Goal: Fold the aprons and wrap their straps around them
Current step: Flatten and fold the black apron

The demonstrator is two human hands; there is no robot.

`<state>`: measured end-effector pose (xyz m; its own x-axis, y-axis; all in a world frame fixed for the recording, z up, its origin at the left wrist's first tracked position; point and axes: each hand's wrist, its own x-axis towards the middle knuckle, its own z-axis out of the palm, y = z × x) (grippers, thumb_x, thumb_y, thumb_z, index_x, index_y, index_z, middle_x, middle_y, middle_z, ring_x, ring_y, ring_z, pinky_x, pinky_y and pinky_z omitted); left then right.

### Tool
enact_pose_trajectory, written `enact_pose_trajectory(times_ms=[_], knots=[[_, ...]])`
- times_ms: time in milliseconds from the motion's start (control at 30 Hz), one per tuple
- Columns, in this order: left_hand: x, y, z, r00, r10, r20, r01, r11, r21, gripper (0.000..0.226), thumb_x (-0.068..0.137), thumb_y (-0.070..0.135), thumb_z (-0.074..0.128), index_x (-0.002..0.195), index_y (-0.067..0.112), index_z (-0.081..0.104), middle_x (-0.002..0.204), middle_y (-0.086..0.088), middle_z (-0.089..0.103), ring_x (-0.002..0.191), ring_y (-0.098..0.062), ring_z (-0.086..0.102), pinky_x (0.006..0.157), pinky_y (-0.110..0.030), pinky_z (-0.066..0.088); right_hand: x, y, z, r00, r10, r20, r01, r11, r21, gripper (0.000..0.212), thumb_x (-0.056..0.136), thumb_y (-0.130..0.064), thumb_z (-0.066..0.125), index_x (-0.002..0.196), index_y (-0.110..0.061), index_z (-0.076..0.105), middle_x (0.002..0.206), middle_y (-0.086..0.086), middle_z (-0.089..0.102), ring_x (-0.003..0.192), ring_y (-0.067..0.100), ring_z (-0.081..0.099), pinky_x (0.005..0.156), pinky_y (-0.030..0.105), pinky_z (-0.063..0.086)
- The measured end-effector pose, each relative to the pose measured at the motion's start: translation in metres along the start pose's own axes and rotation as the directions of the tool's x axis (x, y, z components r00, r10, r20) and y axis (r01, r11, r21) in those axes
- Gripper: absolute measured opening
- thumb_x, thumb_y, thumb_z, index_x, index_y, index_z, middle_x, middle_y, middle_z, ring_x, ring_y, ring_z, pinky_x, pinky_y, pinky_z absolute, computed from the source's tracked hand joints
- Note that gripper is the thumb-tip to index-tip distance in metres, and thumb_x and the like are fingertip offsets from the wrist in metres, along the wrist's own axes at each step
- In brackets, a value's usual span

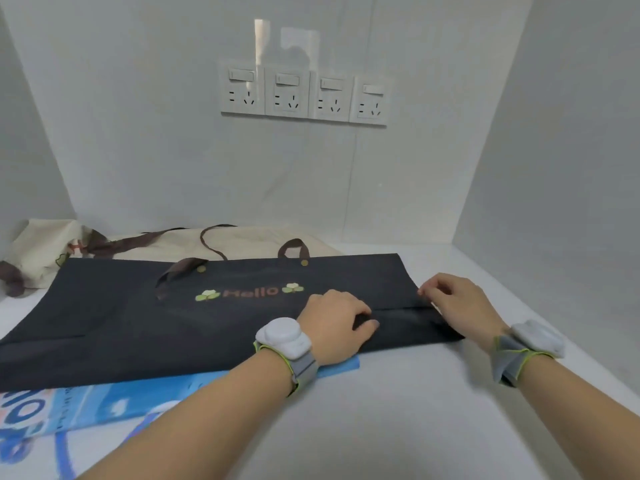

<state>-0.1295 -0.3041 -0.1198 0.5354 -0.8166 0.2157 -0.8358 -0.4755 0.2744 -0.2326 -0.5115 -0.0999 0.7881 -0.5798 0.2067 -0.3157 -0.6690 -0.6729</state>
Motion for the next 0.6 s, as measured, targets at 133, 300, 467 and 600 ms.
enact_pose_trajectory(times_ms=[133,300,467,600], knots=[[0.005,0.018,0.018,0.995,-0.011,0.097,0.002,0.996,0.093,0.046,0.092,0.060,0.041,0.119,0.029,0.060,0.114,0.008,0.063,0.111,-0.022,0.054,0.096,-0.042,0.041,-0.025,0.030,-0.021,0.999,0.049,0.015,-0.048,0.999,-0.023,0.021,0.090,-0.017,0.052,0.080,-0.025,0.068,0.084,-0.010,0.070,0.085,0.009,0.062,0.067,0.021,0.042],[0.001,0.025,0.024,0.984,-0.030,0.173,0.010,0.993,0.116,0.055,0.095,0.058,0.041,0.141,0.028,0.045,0.143,0.002,0.048,0.134,-0.028,0.039,0.110,-0.044,0.033,-0.036,0.048,-0.019,1.000,-0.003,0.023,0.005,0.994,-0.106,0.018,0.091,-0.015,0.055,0.087,-0.027,0.067,0.090,-0.011,0.068,0.086,0.008,0.060,0.071,0.017,0.041],[0.002,0.025,0.022,0.984,-0.033,0.175,0.012,0.993,0.120,0.052,0.097,0.053,0.041,0.143,0.029,0.042,0.147,0.001,0.044,0.132,-0.027,0.041,0.110,-0.042,0.033,-0.036,0.047,-0.019,0.995,0.096,0.022,-0.096,0.995,0.020,0.016,0.092,-0.021,0.056,0.087,-0.025,0.070,0.089,-0.011,0.068,0.088,0.010,0.061,0.070,0.017,0.041],[-0.003,0.022,0.037,0.990,-0.031,0.140,0.008,0.986,0.165,0.054,0.100,0.051,0.032,0.149,0.030,0.030,0.152,0.000,0.032,0.142,-0.029,0.025,0.116,-0.049,0.021,-0.026,0.031,-0.018,0.972,0.222,0.083,-0.210,0.969,-0.126,0.040,0.092,-0.043,0.052,0.068,-0.011,0.058,0.074,0.001,0.062,0.074,0.022,0.057,0.067,0.031,0.041]])
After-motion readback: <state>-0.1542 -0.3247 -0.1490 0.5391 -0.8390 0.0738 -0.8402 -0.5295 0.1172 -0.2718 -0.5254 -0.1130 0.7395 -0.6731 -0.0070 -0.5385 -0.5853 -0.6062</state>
